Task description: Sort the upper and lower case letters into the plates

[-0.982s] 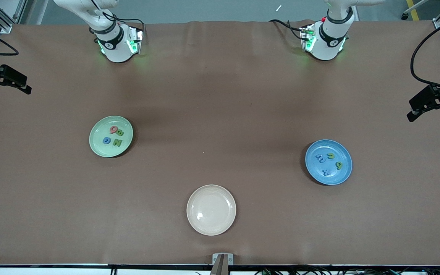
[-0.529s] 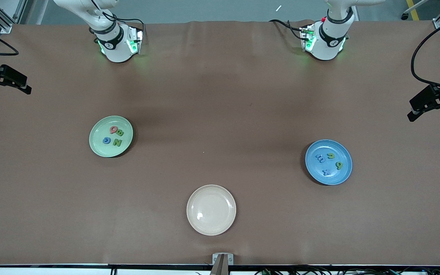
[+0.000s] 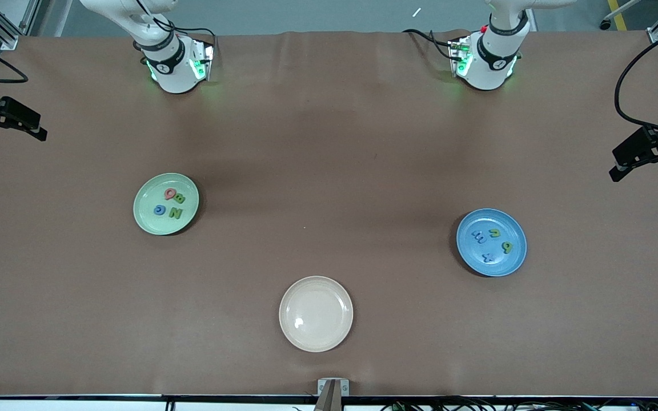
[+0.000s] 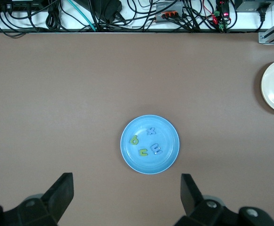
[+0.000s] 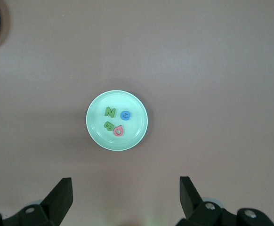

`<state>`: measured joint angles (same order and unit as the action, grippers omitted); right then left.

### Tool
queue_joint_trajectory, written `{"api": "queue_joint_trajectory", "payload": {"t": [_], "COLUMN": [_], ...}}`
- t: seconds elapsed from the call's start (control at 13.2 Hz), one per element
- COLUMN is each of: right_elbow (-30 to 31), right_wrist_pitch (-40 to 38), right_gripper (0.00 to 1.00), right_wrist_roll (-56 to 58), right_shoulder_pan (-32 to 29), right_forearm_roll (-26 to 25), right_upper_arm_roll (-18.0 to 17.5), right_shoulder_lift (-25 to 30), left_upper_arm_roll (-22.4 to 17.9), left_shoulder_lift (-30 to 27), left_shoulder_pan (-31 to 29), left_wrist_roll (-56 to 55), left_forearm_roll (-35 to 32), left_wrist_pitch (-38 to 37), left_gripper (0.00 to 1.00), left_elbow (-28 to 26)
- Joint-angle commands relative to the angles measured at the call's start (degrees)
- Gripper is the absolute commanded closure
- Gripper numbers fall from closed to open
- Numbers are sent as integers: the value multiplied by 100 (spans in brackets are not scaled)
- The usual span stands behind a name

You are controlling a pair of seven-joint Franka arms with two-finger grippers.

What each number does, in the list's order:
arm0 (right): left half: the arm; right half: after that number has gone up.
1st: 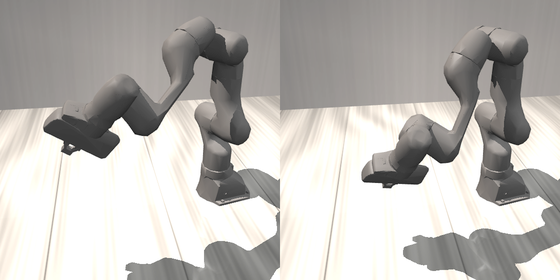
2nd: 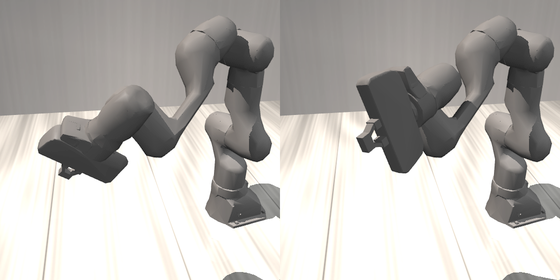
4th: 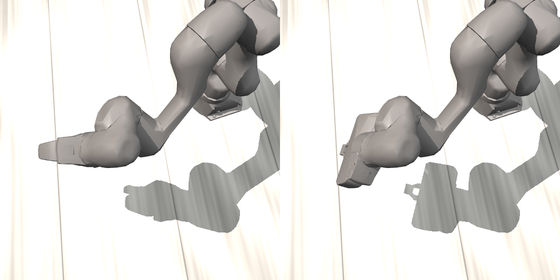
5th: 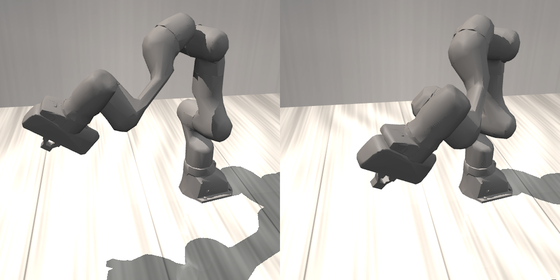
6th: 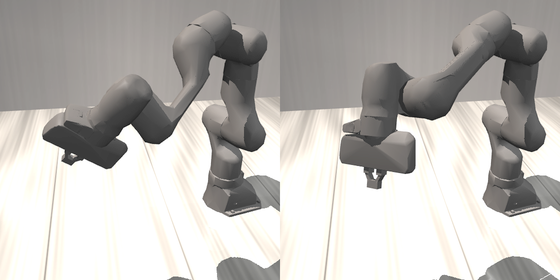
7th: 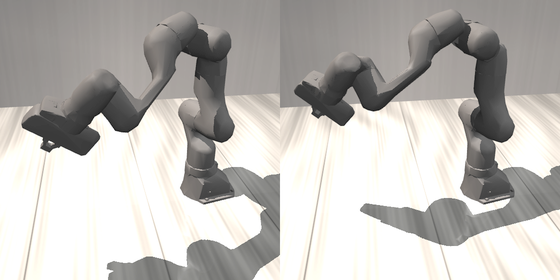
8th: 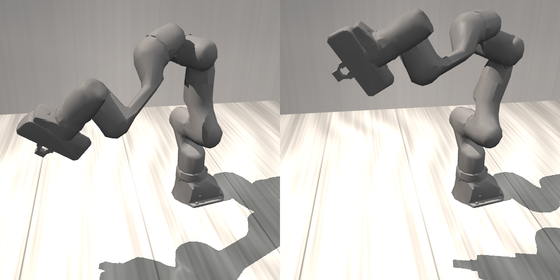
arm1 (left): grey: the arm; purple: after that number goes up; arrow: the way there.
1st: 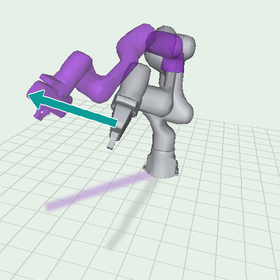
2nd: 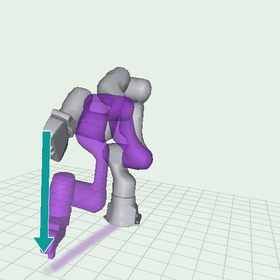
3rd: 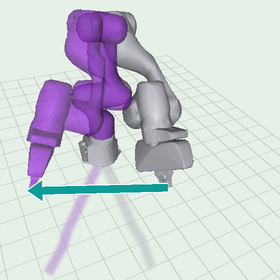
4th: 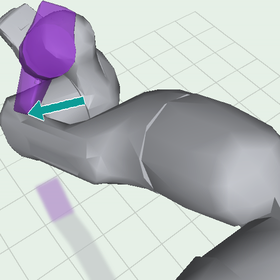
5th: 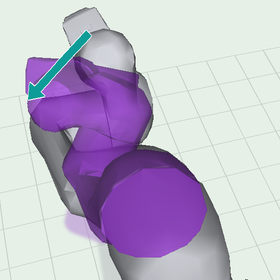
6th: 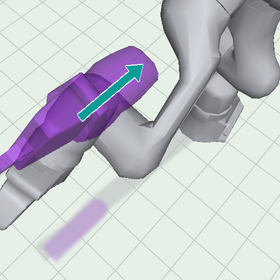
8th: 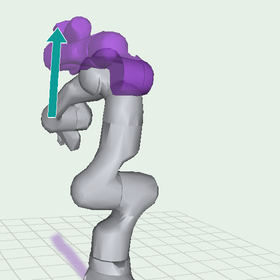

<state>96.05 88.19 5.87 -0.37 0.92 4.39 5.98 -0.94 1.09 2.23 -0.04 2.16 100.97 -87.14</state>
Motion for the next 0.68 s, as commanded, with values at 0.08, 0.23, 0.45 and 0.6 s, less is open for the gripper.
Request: {"api": "queue_joint_trajectory", "payload": {"t": [0.08, 0.23, 0.45, 0.6], "right_elbow": [213, 221, 248, 248], "right_wrist_pitch": [41, 6, -12, -30], "right_gripper": [0, 0, 0, 0], "right_wrist_roll": [-15, -15, -7, -7], "right_shoulder_pan": [-68, -68, -68, -68], "right_forearm_roll": [23, 14, 14, 5], "right_upper_arm_roll": [-61, -70, -70, -70], "right_shoulder_lift": [211, 211, 211, 220], "left_upper_arm_roll": [-3, -12, -12, -12], "left_shoulder_lift": [-82, -82, -74, -73], "left_shoulder_pan": [41, 40, -4, -4], "left_wrist_roll": [-181, -50, 267, 250], "left_forearm_roll": [65, 47, 47, 47], "left_wrist_pitch": [-87, -95, -87, -87], "left_gripper": [0, 0, 0, 0], "left_elbow": [-23, -40, -40, -49]}}
